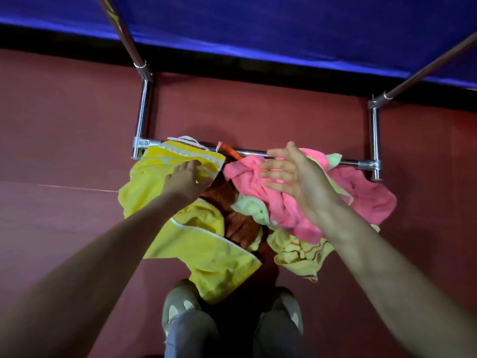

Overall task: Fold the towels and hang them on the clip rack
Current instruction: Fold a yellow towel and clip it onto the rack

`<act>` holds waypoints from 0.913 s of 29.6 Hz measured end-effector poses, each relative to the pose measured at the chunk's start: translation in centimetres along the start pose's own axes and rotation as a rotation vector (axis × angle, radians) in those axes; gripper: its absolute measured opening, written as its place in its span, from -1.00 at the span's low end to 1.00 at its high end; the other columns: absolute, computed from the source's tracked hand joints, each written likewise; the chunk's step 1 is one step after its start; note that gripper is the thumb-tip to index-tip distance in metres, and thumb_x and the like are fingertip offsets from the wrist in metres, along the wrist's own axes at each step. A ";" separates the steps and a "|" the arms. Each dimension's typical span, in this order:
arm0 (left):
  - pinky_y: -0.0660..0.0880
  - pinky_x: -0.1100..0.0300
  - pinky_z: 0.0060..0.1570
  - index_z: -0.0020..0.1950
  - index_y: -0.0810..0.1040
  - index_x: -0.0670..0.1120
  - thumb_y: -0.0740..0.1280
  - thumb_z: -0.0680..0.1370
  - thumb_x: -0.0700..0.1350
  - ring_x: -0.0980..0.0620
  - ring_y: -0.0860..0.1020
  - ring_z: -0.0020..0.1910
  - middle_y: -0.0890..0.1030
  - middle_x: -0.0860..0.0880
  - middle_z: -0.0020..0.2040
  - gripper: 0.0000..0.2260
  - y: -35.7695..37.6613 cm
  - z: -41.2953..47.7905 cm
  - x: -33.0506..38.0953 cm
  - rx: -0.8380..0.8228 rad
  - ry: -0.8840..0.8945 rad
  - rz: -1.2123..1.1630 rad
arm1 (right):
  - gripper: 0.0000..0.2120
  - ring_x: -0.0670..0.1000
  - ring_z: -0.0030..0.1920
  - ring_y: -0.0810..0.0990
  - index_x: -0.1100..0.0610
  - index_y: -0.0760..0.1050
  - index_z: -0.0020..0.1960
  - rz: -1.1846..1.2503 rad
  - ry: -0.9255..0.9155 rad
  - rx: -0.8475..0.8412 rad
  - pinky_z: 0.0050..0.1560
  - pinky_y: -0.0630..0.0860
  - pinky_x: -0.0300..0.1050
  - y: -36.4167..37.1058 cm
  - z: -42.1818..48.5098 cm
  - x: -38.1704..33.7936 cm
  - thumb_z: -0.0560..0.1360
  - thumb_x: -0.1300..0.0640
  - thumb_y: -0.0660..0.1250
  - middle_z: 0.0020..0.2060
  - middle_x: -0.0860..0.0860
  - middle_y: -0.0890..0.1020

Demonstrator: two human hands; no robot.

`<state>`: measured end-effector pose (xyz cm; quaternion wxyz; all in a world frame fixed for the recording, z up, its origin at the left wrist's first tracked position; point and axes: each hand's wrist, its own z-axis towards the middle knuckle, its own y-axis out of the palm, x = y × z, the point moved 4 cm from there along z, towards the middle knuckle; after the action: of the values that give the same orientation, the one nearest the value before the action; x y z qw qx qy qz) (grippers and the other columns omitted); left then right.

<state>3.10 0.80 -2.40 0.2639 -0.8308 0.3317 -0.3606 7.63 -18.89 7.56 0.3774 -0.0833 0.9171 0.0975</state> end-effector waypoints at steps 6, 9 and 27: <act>0.25 -0.06 0.22 0.35 0.28 -0.14 0.27 0.49 0.06 -0.19 0.31 0.30 0.37 -0.20 0.29 -0.49 2.1 2.2 1.1 0.140 0.077 0.287 | -0.61 -0.02 -0.18 0.59 0.13 0.47 -0.03 -0.052 0.123 0.029 -0.18 0.55 -0.22 -1.8 1.7 4.1 0.60 -0.05 -0.07 -0.17 0.07 0.60; 0.26 -0.07 0.15 0.28 0.32 -0.19 0.27 0.47 0.11 -0.22 0.35 0.22 0.40 -0.25 0.21 -0.49 2.4 4.0 1.8 0.249 0.092 0.396 | -0.61 -0.01 -0.20 0.58 0.17 0.44 0.08 -0.029 0.153 0.069 -0.23 0.54 -0.23 -3.3 2.7 6.1 0.60 -0.03 -0.07 -0.19 0.07 0.59; 0.29 -0.01 0.16 0.13 0.55 -0.14 0.27 0.50 0.03 -0.19 0.39 0.23 0.50 -0.20 0.15 -0.69 1.8 6.2 1.3 0.244 0.104 0.316 | -0.60 -0.05 -0.35 0.58 0.12 0.48 -0.13 -0.139 0.211 0.050 -0.38 0.49 -0.34 -3.6 0.6 8.8 0.61 0.05 -0.09 -0.28 0.06 0.59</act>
<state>7.89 -0.05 -6.77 0.3984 -0.7105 0.4248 -0.3949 2.66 -22.90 0.45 0.2868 -0.1468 0.9459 0.0389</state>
